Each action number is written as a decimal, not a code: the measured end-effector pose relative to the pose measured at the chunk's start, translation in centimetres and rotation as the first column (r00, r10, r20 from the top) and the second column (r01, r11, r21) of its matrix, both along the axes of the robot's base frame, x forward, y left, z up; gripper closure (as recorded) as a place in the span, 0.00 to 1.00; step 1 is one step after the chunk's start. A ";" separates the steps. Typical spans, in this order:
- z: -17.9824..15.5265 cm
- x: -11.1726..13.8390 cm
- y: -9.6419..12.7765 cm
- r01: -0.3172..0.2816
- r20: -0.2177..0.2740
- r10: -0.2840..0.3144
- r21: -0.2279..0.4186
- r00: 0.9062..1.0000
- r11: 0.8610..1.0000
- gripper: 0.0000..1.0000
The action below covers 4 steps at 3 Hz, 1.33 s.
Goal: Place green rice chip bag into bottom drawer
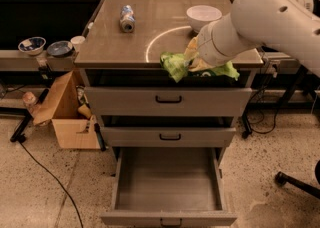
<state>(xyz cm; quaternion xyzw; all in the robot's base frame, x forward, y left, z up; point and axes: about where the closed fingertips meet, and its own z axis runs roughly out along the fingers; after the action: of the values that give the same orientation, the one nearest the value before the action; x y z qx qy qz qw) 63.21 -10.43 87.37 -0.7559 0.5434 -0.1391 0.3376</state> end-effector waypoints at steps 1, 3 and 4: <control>-1.7 -0.6 -0.2 0.048 -0.028 -0.048 0.003 0.998 0.999 1.00; -0.5 -0.6 0.4 0.034 -0.006 -0.034 0.027 0.999 0.999 1.00; -1.3 -2.3 -0.4 0.061 -0.043 -0.060 0.027 0.997 0.998 1.00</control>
Offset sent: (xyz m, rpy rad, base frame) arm -0.0049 -0.0024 -0.0148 0.0016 0.0224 -0.0412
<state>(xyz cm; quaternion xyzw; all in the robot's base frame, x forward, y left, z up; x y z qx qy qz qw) 60.89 -10.84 86.04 -0.7370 0.5750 -0.1255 0.3324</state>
